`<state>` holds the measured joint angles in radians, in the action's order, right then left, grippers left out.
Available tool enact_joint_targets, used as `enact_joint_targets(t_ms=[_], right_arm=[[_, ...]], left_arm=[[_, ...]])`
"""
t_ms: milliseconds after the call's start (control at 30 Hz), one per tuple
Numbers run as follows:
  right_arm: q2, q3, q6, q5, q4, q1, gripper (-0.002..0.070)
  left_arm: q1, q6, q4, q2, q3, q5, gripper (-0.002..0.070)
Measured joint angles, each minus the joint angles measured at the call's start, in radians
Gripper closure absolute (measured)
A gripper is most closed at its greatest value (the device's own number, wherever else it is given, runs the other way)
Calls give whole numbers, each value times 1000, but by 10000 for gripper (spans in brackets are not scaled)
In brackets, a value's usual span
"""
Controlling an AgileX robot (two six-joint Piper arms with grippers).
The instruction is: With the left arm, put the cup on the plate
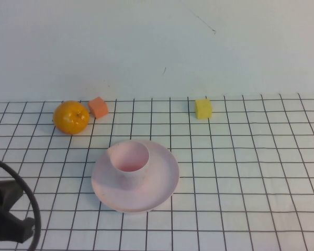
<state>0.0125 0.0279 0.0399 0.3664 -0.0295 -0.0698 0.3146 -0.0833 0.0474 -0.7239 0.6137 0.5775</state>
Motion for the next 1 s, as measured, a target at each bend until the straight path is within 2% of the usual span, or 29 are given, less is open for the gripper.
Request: enact_joint_targets(t_ms=[233,400,533,800,900,1000], right_arm=[[0,0,0,0,0,0,678],[0,0,0,0,0,0,678],[0,0,0,0,0,0,678],[0,0,0,0,0,0,678],[0,0,0,0,0,0,678],[0,0,0,0,0,0,678]], left_arm=[[11,0,0,73,-44,46,676],[-32,0,0,263,-76,34,676],[-99,0,-3,398,-143,-62,676],[-227,0,-31,592,-443,-456,677],[-261,-22,-38,639,-556,-522,677],[-282,-76,-47,690,-629,-515,677]])
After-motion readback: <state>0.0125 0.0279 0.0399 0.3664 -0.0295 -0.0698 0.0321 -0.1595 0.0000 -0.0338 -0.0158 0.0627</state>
